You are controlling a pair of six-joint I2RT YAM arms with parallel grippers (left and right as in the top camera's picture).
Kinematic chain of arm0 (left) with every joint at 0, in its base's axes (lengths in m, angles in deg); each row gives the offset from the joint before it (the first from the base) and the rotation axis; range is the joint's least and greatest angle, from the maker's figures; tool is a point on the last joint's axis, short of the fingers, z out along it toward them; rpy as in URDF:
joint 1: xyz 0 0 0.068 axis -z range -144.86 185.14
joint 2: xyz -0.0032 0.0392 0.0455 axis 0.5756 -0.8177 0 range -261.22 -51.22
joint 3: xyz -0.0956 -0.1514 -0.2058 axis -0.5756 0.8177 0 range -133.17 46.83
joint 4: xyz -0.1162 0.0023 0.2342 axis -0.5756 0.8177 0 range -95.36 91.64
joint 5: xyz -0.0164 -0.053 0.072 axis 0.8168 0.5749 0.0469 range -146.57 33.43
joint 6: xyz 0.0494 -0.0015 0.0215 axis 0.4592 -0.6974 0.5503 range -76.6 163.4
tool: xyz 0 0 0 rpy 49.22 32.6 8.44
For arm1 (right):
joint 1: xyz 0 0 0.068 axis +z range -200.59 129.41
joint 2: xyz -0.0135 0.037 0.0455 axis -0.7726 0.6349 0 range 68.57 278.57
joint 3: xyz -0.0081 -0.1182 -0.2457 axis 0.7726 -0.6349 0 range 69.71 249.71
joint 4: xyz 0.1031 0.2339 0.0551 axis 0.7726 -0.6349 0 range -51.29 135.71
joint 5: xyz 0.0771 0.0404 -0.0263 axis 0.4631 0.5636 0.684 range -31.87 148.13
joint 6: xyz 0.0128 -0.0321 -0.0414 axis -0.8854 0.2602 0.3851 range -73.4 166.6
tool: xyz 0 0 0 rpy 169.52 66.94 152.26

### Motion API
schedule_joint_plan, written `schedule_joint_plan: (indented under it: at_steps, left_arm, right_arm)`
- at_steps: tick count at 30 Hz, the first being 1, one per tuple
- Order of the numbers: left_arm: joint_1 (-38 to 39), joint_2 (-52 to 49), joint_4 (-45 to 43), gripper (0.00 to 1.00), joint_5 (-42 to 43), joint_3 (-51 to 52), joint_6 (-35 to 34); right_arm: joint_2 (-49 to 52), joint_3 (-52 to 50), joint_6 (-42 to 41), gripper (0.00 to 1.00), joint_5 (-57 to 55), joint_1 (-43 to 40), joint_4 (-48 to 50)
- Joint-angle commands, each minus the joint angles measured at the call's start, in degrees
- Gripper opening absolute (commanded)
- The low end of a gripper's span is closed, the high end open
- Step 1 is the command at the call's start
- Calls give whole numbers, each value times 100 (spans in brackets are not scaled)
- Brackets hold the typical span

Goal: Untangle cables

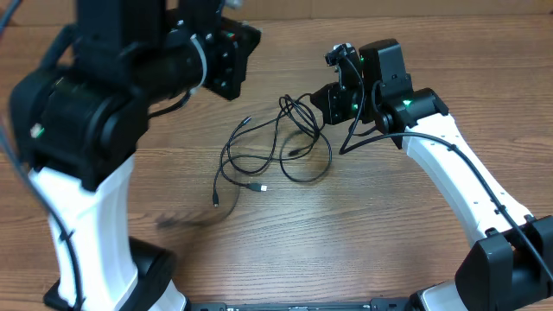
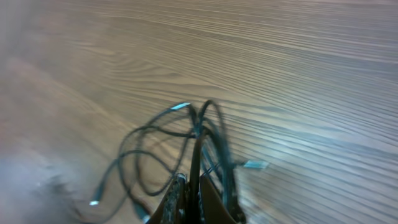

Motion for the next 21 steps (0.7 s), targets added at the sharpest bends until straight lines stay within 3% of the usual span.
schedule_joint_plan:
  at_steps: [1,6,9,14,21]
  left_arm:
    - [24,140,-22,4,-317,-87,131]
    - [26,138,63,5,-457,-63,129]
    - [26,127,131,17,-627,-33,127]
    - [26,127,133,27,-756,-28,83]
    - [26,26,299,41,-758,11,87]
  right_arm:
    - [13,-35,22,4,-470,-17,-20]
    - [13,-35,26,4,-162,-17,-24]
    - [13,-35,299,4,-315,-24,-9]
    - [11,-31,398,4,-1840,-129,109]
    - [-238,293,955,4,-1572,-140,337]
